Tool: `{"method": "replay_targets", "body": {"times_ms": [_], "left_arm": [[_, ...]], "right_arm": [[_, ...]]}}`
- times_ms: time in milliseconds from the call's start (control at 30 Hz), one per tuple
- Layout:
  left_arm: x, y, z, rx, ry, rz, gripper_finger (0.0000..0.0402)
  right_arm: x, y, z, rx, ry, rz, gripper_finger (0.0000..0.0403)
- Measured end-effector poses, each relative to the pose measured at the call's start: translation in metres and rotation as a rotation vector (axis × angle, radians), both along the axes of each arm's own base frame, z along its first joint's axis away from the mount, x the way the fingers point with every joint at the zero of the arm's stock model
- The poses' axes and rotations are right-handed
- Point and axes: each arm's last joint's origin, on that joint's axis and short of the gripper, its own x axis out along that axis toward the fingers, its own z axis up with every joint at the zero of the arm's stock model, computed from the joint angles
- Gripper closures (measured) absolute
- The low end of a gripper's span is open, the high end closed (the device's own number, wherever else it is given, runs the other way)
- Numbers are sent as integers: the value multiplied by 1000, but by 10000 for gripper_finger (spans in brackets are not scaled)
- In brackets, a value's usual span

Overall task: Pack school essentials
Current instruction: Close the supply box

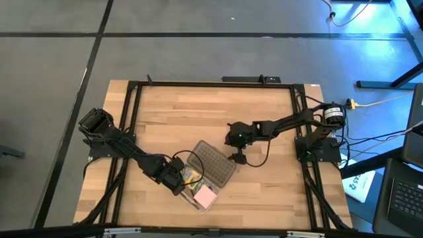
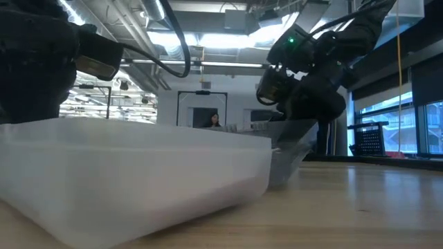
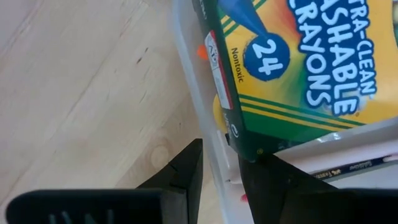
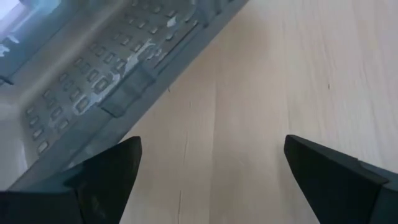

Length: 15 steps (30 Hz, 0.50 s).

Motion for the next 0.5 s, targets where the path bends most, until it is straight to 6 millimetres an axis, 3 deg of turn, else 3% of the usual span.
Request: {"method": "replay_targets", "body": {"times_ms": [500], "left_arm": [[0, 0, 0, 4, -4, 2, 305]], "right_arm": [[11, 5, 15, 125, -196, 166, 6]]}}
